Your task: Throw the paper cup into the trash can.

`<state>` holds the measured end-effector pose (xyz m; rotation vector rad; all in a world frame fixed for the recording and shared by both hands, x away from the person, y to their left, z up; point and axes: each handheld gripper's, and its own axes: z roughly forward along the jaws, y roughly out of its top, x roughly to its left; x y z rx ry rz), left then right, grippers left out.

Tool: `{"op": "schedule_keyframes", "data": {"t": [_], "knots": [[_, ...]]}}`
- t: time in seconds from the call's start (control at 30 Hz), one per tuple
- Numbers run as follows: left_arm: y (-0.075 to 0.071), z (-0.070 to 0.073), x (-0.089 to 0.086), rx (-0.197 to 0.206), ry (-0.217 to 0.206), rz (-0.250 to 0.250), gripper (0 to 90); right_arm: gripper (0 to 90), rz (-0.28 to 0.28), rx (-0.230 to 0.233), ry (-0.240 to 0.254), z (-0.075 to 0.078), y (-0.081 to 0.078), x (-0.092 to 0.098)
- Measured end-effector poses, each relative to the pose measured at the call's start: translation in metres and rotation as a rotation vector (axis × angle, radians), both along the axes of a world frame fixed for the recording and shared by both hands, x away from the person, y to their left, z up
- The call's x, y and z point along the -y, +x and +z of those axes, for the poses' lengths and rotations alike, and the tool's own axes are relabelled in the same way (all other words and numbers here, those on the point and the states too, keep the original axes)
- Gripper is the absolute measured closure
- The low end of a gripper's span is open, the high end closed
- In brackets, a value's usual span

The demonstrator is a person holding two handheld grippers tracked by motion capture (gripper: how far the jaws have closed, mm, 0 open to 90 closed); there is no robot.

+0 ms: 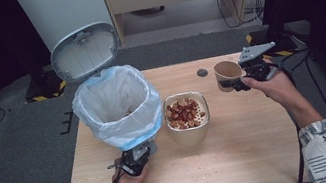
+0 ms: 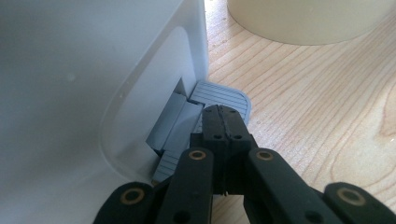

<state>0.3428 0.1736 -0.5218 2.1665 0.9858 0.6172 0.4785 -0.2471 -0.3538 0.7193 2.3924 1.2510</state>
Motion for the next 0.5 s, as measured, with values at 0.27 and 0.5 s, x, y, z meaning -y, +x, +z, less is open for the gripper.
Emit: {"op": "schedule_keyframes", "data": {"t": [0.27,0.5], "knots": [[0.0001,0.0000,-0.0001,0.000,-0.001,-0.001,89.4,36.0,-0.019,-0.051,0.013,-0.0024,0.0011,0.0081],[0.0001,0.0000,-0.0002,0.000,-0.002,0.000,89.5,36.1,-0.017,-0.089,0.027,-0.0012,0.0013,0.0099]]}}
